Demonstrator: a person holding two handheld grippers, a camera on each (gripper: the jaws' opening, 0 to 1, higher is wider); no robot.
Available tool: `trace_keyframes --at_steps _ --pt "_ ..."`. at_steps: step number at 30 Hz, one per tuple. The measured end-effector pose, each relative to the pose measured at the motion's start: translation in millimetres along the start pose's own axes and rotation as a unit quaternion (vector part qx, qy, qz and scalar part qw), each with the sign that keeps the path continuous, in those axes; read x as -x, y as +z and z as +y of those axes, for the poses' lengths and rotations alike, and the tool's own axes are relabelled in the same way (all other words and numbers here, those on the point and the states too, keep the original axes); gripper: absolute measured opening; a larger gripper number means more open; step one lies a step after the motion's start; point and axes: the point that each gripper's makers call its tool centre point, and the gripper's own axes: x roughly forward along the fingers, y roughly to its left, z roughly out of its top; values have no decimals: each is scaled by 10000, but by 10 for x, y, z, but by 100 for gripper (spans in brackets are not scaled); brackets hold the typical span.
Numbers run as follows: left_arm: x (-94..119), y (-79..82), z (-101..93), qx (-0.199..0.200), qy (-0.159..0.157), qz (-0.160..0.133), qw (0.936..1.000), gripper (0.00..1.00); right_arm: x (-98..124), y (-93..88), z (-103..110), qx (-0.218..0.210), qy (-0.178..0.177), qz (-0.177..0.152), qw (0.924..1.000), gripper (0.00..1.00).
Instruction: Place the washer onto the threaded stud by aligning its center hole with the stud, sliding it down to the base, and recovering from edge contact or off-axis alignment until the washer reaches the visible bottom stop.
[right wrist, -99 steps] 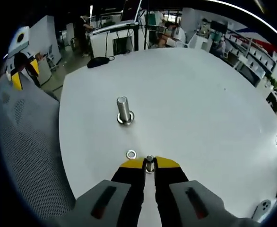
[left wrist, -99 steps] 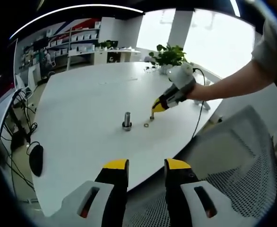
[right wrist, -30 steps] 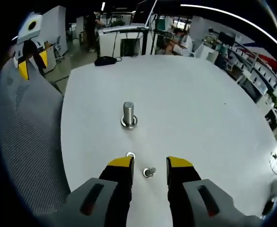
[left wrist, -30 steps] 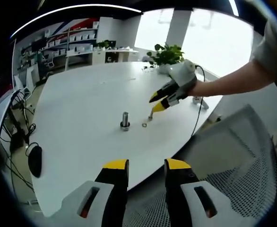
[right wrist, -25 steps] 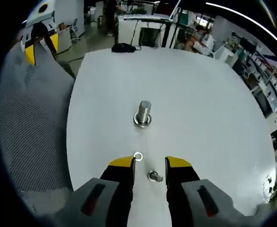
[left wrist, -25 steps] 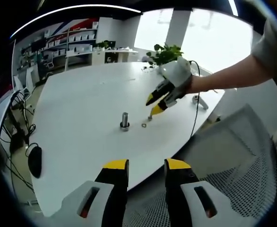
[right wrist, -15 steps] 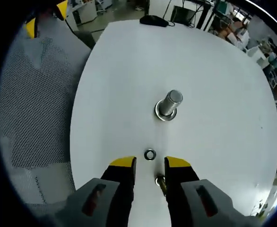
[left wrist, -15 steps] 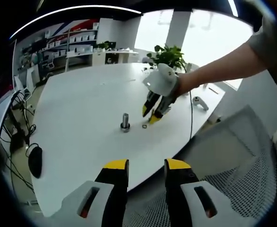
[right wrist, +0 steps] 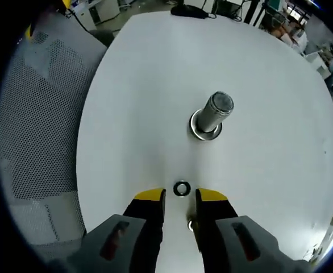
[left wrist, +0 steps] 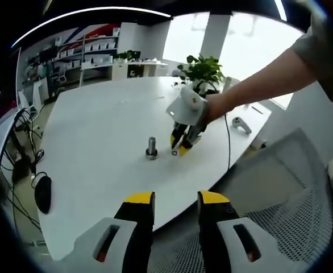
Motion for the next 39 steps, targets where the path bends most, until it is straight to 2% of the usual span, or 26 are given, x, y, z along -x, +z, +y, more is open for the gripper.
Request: trace_keyframes --at_steps 11,18,20,26,30,33,36,39 --pt "3 13 -2 14 -3 -38 10000 28 -5 5 10 150 135 2 9998 22" --pt "0 7 -1 7 -5 -20 10000 28 -9 22 1 270 119 266 9992 19" --pt "1 5 0 14 1 -16 10000 28 -14 19 -28 333 89 301 9990 16" --pt "0 5 -4 10 -10 -12 10000 28 -14 15 -39 248 159 330 9990 15" --pt "-1 5 -1 6 -9 -12 10000 28 -21 19 -40 299 56 646 9974 14" --pt "-2 5 0 8 -7 -11 10000 28 -25 19 -38 55 -44 846 9964 14" --pt "-4 -4 -4 6 -18 12 10000 28 -16 5 -34 41 -79 799 9968 13" --pt "-1 4 -4 10 -14 -12 10000 28 -5 -1 -42 75 -33 583 9983 13"
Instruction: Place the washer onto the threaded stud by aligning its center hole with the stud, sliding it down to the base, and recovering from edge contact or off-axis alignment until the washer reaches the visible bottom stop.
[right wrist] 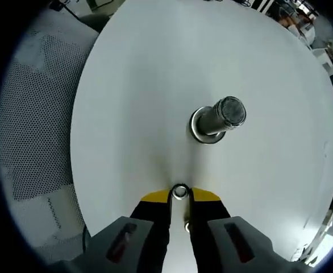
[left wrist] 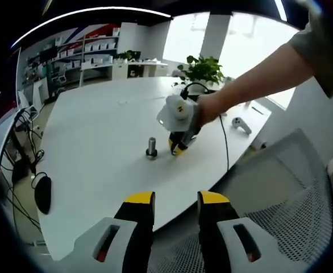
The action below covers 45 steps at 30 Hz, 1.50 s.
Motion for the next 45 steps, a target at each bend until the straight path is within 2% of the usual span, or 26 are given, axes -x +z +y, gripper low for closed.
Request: trace_keyframes --at_steps 2,6,9,11,19,22,25,27,30,36,39,45 --pt "0 -1 2 -3 4 -4 10000 28 0 16 -1 -355 41 -199 9992 13" --pt "3 7 6 13 12 -33 10000 28 19 -4 16 -461 27 -244 9986 13" --pt "4 11 4 4 8 -43 10000 28 96 32 -25 -574 -63 -419 9974 13" --pt "6 17 4 5 7 -60 10000 28 223 107 -98 -947 -207 -733 9926 13" --pt "4 23 -1 -20 -12 -64 10000 28 610 65 -235 -1272 -539 -1061 9847 13" --pt "4 27 -7 -44 -28 -74 10000 28 728 -11 -254 -1330 -635 -1065 9833 13" --pt "7 34 -6 -45 -28 -93 9999 28 863 -132 -340 -1504 -887 -1101 9785 13" --pt "9 36 -6 -44 -30 -101 9999 28 903 -197 -331 -1670 -861 -1123 9757 13" --pt "9 38 -14 -52 -46 -99 9999 28 932 -282 -282 -1688 -885 -1052 9760 13" --pt "8 42 -23 -80 -76 -106 9999 28 874 -299 -208 -1657 -772 -930 9787 13" --pt "9 45 -23 -80 -74 -115 9999 28 811 -308 -141 -1513 -729 -765 9828 13" --pt "10 45 -30 -77 -90 -115 9999 28 726 -331 -157 -1554 -651 -746 9829 13"
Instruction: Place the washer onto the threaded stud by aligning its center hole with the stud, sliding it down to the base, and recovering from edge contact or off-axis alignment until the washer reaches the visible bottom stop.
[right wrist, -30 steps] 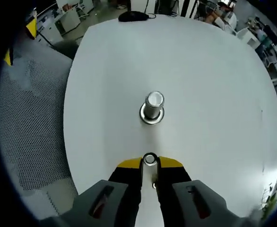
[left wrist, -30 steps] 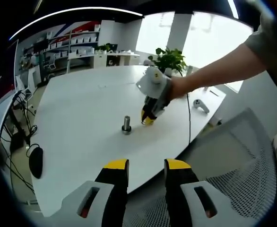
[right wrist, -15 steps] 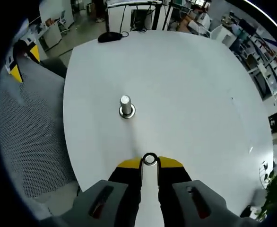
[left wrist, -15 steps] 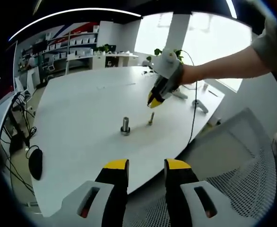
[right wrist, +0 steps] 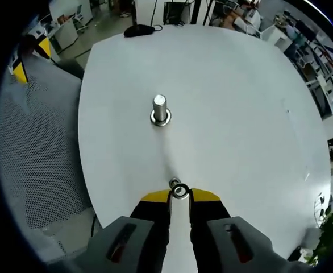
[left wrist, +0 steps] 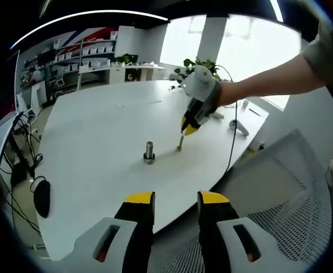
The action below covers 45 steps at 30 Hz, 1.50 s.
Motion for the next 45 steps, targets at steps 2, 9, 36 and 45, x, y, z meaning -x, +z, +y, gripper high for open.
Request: trace_keyframes --at_steps 2,9,36,45 --pt "0 3 -2 -3 -5 -7 10000 28 -12 -13 -3 12 9 34 10000 13" --pt "2 5 -4 -4 -8 -11 10000 28 -61 -44 -5 4 57 89 9999 13" --pt "-4 -29 7 69 24 68 10000 28 -496 -114 -12 -154 327 293 9989 14" --pt "-10 -52 7 88 27 129 9999 28 -579 -6 -19 -269 302 122 9991 14"
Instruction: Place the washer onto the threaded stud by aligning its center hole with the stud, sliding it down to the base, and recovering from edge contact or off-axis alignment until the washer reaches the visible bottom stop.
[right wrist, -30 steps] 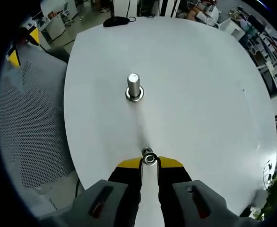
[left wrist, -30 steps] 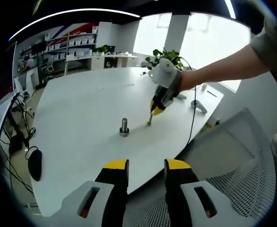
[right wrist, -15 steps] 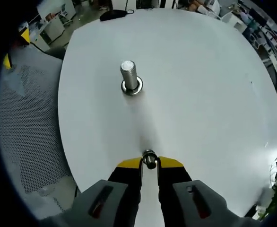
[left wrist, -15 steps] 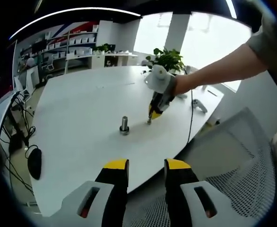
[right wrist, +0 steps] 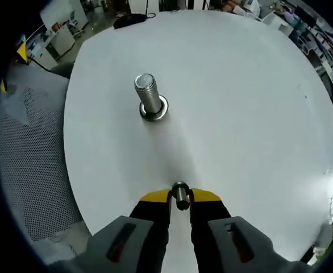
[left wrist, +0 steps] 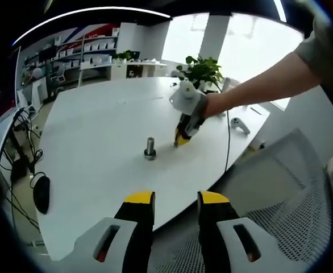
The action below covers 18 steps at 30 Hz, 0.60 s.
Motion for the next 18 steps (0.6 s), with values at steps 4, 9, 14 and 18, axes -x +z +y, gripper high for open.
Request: trace_keyframes --at_steps 4,9,14,18 --pt "-5 -15 -3 3 -9 42 10000 28 -8 18 -7 -105 -17 -73 9999 14" --pt "-10 -29 2 -2 -6 82 10000 28 41 -8 5 -162 -57 -207 9996 16" --pt "-8 -20 -1 -2 -14 47 10000 28 197 -43 45 -266 -229 -521 9980 20" --pt "-20 -45 -14 -43 -36 132 9999 28 392 -120 125 -284 -433 -829 9952 22"
